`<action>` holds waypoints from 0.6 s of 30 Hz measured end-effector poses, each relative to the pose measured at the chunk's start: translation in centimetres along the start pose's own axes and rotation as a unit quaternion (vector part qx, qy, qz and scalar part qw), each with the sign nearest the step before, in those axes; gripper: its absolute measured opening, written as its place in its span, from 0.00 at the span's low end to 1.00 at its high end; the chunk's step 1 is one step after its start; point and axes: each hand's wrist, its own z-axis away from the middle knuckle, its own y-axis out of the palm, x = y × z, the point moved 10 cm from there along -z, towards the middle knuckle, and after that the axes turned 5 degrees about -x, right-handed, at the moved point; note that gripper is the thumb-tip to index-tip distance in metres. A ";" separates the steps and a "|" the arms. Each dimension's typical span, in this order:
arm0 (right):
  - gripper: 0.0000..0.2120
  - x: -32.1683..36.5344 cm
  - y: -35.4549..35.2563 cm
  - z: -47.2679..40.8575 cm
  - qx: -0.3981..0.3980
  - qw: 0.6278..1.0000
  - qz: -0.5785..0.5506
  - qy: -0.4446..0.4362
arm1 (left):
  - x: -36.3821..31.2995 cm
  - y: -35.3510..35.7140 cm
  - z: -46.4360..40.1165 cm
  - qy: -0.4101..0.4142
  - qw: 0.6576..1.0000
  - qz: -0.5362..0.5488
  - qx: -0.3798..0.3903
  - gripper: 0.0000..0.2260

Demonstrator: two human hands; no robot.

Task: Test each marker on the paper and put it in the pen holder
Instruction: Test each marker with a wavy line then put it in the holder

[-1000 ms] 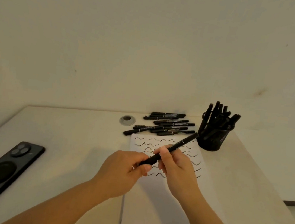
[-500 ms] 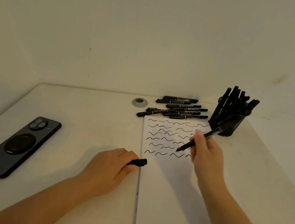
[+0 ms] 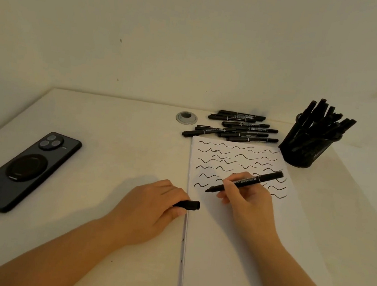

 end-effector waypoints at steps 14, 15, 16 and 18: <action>0.08 -0.1 -2.2 -0.1 -0.068 0.995 0.074 -0.016 | -0.1 -0.4 0.0 -0.002 1.000 0.011 -0.016 0.18; 0.08 0.0 -2.8 -0.1 -0.086 0.995 0.051 -0.013 | -0.1 -0.5 -0.1 -0.004 1.000 0.014 -0.023 0.17; 0.08 0.0 -3.1 -0.1 -0.095 0.995 0.022 -0.009 | -0.1 -0.6 -0.1 -0.007 0.999 0.016 -0.031 0.17; 0.09 0.0 -3.1 0.0 -0.085 0.996 -0.037 0.006 | 0.1 -0.8 -0.2 -0.014 0.999 0.012 -0.045 0.16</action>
